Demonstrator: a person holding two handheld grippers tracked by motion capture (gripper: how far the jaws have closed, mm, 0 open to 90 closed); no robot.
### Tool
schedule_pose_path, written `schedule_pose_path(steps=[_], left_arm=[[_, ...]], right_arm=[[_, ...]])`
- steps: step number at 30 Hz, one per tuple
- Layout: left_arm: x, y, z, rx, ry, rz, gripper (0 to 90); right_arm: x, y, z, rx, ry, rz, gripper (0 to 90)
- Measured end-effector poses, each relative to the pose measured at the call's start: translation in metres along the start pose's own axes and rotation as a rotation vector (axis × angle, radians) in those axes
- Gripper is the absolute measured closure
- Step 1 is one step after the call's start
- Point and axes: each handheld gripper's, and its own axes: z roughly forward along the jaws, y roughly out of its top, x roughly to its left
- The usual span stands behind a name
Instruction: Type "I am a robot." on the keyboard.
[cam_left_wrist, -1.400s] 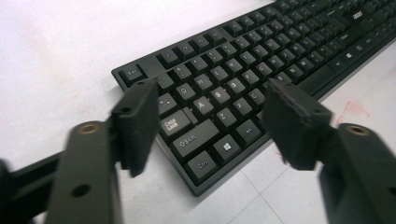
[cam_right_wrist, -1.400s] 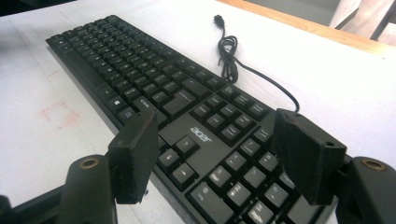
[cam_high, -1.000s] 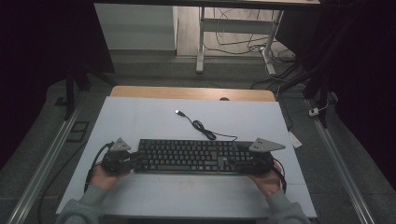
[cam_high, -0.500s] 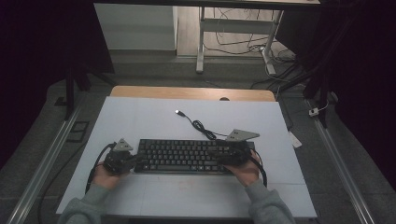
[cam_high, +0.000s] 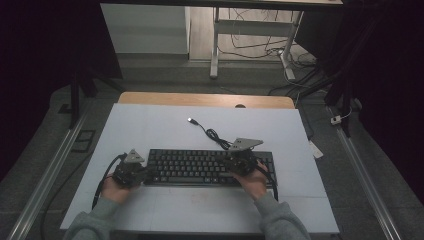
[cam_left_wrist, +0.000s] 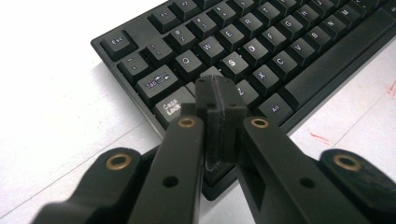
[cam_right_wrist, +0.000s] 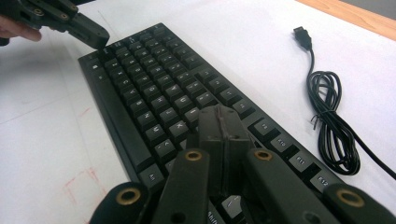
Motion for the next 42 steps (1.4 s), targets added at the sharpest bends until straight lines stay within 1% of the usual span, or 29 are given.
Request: schedule_pose_path(steps=[4, 10, 13, 21, 28, 29, 31, 33, 34, 35, 37, 42], left_arm=[[0.000, -0.001, 0.001, 0.001, 0.003, -0.004, 89.0], [0.000, -0.001, 0.004, 0.009, 0.001, 0.000, 89.0], [0.000, -0.001, 0.006, 0.016, 0.004, 0.002, 89.0], [0.000, -0.001, 0.007, 0.017, 0.007, 0.006, 89.0], [0.000, -0.001, 0.008, 0.016, 0.008, 0.006, 88.9], [0.000, -0.001, 0.008, 0.016, 0.008, 0.007, 88.9], [0.000, -0.002, 0.008, 0.015, 0.008, 0.007, 88.9], [0.000, -0.002, 0.008, 0.015, 0.009, 0.007, 89.0], [0.000, -0.002, 0.008, 0.014, 0.009, 0.007, 89.0], [0.000, -0.002, 0.008, 0.014, 0.008, 0.007, 89.0], [0.000, -0.002, 0.008, 0.014, 0.008, 0.007, 88.9], [0.000, -0.002, 0.008, 0.014, 0.010, 0.008, 89.0]], right_arm=[[-0.001, 0.001, 0.005, 0.002, -0.003, 0.004, 89.8], [-0.001, 0.002, 0.014, 0.008, -0.001, 0.007, 89.7], [0.000, 0.003, 0.020, 0.021, -0.003, -0.001, 89.8], [0.000, 0.003, 0.028, 0.037, 0.001, -0.002, 89.8], [0.000, 0.002, 0.039, 0.060, -0.005, 0.009, 89.8], [0.000, 0.001, 0.043, 0.067, -0.001, 0.009, 89.7], [0.000, 0.001, 0.046, 0.071, 0.003, 0.009, 89.7], [0.002, 0.001, 0.051, 0.081, 0.007, 0.000, 89.8], [0.004, 0.002, 0.057, 0.088, 0.014, -0.007, 89.8], [0.004, 0.002, 0.057, 0.088, 0.014, -0.007, 89.8], [0.006, 0.003, 0.062, 0.087, 0.023, -0.009, 89.7], [0.010, 0.006, 0.071, 0.094, 0.031, -0.024, 89.7]])
